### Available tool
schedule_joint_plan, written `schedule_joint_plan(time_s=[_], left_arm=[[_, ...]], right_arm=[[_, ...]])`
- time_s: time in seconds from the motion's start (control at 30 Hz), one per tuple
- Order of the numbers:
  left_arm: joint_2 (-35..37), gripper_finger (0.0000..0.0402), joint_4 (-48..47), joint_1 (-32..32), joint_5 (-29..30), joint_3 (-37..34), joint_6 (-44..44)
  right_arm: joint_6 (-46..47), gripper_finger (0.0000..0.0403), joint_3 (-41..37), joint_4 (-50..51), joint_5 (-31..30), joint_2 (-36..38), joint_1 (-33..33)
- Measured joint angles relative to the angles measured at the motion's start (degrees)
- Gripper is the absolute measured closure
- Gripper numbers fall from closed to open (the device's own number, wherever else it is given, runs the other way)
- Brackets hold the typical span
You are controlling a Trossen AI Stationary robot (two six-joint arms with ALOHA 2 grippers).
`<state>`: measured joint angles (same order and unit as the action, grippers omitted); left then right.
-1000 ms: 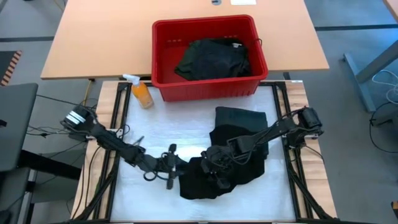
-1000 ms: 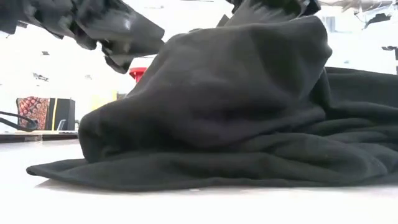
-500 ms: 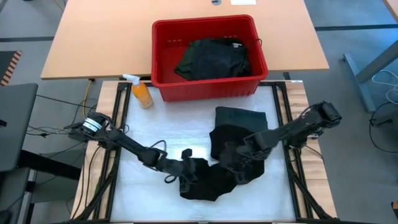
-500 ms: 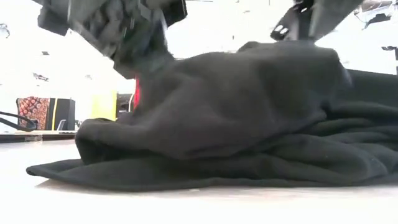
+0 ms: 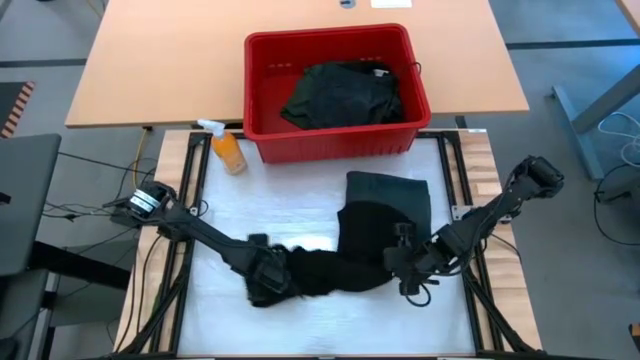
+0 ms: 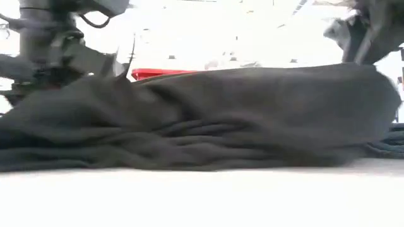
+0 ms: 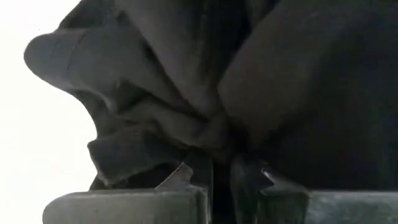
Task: Fold Laundry from Bin
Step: Fold the black shirt
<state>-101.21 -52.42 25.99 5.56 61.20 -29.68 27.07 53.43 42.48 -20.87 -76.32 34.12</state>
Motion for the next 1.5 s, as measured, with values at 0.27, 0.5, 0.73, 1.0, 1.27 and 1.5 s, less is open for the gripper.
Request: schedule_joint_plan(time_s=[0.27, 0.5, 0.73, 1.0, 1.27, 1.5], left_arm=[[9.1, 0.0391, -10.7, 5.7, 3.7, 0.1, -14.0], [16.7, 0.0391, -14.6, 12.5, 7.4, 0.1, -24.3], [21.4, 0.038, -11.9, 16.0, 21.0, 0.1, -30.6], [21.4, 0.0299, -3.5, 15.5, 31.6, 0.1, -22.2], [21.4, 0.0209, 7.3, 10.9, 36.5, -1.9, -18.6], [20.4, 0.0194, 29.8, 4.4, 33.9, -12.0, -6.7]], right_arm=[[4.4, 0.0259, -6.3, -2.2, -0.1, 1.1, -1.3], [-1.6, 0.0259, -5.8, -7.0, 0.2, 2.7, -1.2], [-6.5, 0.0259, -3.4, -8.2, 1.2, 6.5, -1.3], [-6.2, 0.0258, -3.4, -7.6, 0.4, 11.9, -9.5], [-13.1, 0.0198, -3.4, -6.2, 3.0, 11.2, -20.1], [-13.3, 0.0143, -3.4, -4.7, 5.2, 4.5, -30.6]])
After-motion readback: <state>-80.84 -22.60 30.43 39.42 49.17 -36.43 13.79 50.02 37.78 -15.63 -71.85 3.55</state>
